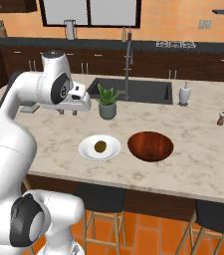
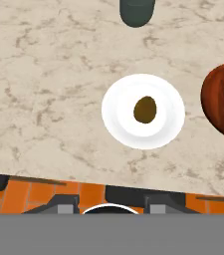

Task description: Pick the chicken drumstick and avocado from their plates and place them in the bowl. Then put the bowl in the fridge.

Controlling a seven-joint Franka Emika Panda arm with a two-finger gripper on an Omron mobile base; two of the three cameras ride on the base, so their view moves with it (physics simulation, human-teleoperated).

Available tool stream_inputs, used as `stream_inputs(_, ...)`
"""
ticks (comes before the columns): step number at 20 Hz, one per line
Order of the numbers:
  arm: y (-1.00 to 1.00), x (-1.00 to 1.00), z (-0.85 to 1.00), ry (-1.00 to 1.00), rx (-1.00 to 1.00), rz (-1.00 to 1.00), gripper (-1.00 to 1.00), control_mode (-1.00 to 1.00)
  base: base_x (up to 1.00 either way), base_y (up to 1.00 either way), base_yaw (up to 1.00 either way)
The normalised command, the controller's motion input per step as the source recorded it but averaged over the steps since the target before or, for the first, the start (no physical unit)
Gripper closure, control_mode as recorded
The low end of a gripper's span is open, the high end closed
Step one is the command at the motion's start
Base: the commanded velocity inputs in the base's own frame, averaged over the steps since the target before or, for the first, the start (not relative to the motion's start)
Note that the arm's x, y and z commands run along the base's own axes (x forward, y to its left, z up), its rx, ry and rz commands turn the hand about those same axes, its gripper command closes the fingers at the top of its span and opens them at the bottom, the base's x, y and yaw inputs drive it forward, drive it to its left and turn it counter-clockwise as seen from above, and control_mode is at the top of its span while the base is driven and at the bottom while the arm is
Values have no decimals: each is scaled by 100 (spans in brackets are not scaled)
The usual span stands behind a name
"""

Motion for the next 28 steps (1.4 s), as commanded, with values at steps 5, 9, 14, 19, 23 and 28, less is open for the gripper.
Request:
stream_inputs(5, 14, -63, -7, 1, 0, 4, -100, -100, 0, 0, 0)
stream_inputs(9, -3, -55, -50, 2, 0, 1, -100, -100, 0, 0, 0)
stream_inputs(14, -29, 44, -52, 5, 0, 0, -100, -100, 0, 0, 0)
stream_inputs(19, -30, 76, -38, 4, 0, 0, -100, -100, 0, 0, 0)
stream_inputs(23, -22, 73, -43, 0, 0, -4, -100, -100, 0, 0, 0)
stream_inputs(28, -20, 44, -62, 6, 0, -8, -100, -100, 0, 0, 0)
